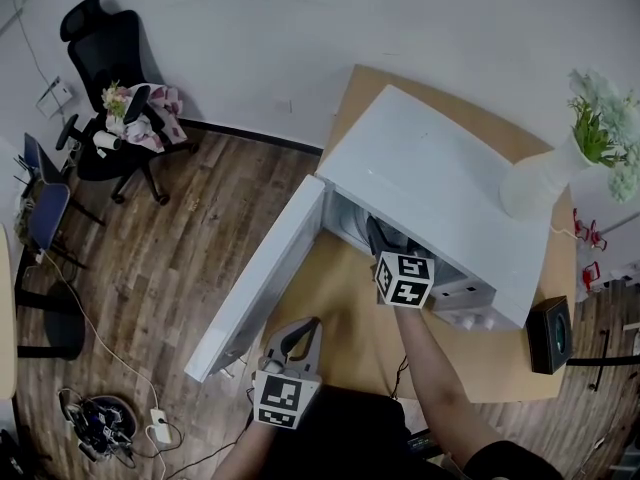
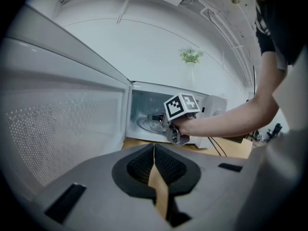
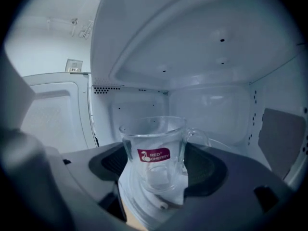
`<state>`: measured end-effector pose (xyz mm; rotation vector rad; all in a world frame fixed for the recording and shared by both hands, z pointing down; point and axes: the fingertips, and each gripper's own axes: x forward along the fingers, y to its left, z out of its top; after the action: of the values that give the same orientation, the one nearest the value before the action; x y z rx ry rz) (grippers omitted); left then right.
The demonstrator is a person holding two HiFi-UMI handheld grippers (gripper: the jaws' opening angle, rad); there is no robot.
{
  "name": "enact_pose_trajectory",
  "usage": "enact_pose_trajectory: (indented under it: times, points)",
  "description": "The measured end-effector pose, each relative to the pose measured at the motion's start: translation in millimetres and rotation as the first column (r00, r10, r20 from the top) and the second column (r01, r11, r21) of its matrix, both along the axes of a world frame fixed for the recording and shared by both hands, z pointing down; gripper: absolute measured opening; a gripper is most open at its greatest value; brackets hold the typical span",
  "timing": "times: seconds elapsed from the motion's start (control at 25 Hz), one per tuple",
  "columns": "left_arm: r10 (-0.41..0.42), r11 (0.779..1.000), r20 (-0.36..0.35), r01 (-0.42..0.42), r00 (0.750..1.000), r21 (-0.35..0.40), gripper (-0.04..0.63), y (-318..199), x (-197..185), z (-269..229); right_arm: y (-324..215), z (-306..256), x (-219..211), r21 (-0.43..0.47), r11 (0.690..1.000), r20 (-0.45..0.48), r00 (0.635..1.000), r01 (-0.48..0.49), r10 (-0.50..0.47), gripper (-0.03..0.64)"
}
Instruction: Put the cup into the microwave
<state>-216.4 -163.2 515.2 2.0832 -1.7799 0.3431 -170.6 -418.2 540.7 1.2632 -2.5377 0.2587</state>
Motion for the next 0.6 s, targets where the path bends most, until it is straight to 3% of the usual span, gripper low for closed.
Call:
enact_pose_trajectory:
  times: [0.6]
  points:
    - [0.026,1.0,0.011,-0.026,1.0,0.007,0.006,-1.1,10.1,-3.0,-1.5,2.7,3.2,-0.048,0.999,0.054,0.999,-0.007,0.009,0.331]
